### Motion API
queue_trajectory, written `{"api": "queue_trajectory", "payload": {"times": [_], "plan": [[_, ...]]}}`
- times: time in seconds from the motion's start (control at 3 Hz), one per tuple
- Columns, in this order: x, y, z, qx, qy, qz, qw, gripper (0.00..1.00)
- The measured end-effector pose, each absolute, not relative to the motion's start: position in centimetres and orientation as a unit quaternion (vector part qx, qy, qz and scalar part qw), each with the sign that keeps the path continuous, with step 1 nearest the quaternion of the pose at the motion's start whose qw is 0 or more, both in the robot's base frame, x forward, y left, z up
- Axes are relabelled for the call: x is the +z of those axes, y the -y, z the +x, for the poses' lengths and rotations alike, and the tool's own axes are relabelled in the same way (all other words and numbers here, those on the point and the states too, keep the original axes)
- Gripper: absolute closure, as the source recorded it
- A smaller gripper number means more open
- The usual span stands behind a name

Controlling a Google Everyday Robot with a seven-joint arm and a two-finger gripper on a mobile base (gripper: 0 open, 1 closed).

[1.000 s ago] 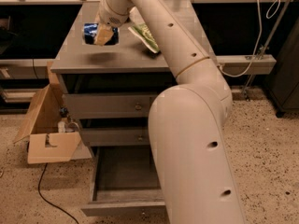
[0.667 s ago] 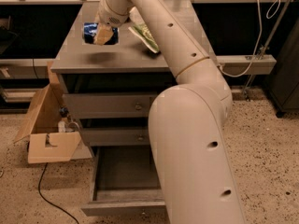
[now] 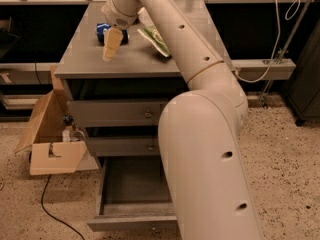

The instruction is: Pick pepsi can from bottom drawer and place on counter

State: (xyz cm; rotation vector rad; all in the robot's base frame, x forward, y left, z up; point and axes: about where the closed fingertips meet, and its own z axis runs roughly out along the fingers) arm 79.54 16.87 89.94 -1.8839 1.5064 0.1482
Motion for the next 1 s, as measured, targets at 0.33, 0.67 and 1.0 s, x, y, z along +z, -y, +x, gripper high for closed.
{"api": "queue_trajectory", "payload": {"times": [0.33,0.67,1.0], "plan": [[89.7,-16.6,79.3,0.07,-0.578,-0.727,0.363,0.0],[90.7,-13.0,79.2,0.086,-0.595,-0.697,0.389,0.0],[92.6,-5.4,79.2,0.066,-0.637,-0.647,0.413,0.0]]}}
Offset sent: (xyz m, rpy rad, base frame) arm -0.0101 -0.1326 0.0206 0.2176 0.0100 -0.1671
